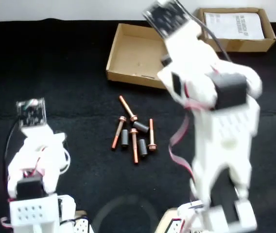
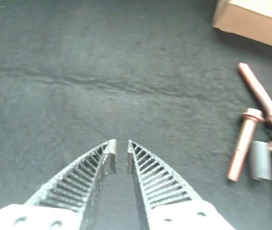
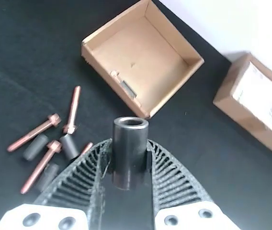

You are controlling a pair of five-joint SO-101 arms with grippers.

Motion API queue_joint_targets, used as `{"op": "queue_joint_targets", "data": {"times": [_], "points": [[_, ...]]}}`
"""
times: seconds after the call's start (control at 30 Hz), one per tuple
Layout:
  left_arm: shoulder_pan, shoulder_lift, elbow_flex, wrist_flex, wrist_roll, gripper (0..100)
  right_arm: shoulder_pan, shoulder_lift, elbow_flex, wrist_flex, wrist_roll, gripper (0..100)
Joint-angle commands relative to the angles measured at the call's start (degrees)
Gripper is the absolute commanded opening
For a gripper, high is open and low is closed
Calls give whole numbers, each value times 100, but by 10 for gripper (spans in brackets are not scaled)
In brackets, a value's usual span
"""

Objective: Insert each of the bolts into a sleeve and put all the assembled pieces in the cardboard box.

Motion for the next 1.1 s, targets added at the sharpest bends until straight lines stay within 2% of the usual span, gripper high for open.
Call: {"op": "queue_joint_targets", "data": {"times": [0.0,0.07,0.2,0.4,0.57,0.7,0.83,0.97,1.07], "points": [[453,1376,-1209,35,-44,69,224,-1710,1473,48,-202,9],[716,2176,-1745,35,-211,69,532,-2343,2229,48,-325,9],[1182,3653,-2651,35,-1178,69,1446,-3407,3477,40,-369,9],[1552,5420,-3908,26,-4026,69,2932,-4602,4919,-40,-44,9],[1921,6554,-4470,9,-5952,69,3908,-5631,6193,-558,387,9],[2299,7336,-5033,26,-7112,69,4277,-6431,7178,-787,738,9],[2554,7934,-5622,26,-8193,69,4338,-7037,7943,-822,958,9],[2738,8382,-6211,70,-8958,70,4338,-7389,8470,-971,1029,9],[2862,8734,-6765,624,-9468,70,4338,-7451,8778,-1182,1029,9]]}}
